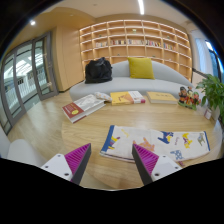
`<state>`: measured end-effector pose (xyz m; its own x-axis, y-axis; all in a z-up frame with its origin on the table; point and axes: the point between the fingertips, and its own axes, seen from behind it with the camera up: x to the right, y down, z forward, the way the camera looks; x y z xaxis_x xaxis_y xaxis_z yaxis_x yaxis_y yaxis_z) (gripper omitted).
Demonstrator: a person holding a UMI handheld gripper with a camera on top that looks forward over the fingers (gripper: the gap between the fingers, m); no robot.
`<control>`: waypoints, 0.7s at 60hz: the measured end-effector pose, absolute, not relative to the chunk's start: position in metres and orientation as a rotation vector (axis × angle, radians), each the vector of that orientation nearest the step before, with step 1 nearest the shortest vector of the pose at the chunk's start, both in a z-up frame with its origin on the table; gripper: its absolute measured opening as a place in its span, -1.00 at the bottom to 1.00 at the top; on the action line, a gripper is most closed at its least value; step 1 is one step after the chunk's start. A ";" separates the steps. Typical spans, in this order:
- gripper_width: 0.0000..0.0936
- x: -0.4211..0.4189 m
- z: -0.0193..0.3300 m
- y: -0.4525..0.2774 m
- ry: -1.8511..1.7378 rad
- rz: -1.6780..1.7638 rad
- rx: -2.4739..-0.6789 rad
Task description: Fold towel
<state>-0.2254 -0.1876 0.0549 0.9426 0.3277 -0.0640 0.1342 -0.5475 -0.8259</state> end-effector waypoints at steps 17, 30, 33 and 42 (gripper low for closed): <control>0.62 -0.249 -0.011 -0.102 -0.293 0.109 -2.155; -0.95 -0.245 -0.012 -0.101 -0.303 0.072 -2.131; -0.96 -0.247 -0.013 -0.101 -0.316 0.064 -2.129; -0.98 -0.262 -0.003 -0.118 -0.285 0.208 -2.204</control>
<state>-0.2620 -0.1179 -0.0034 0.9596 0.2771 -0.0481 0.1298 -0.5880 -0.7984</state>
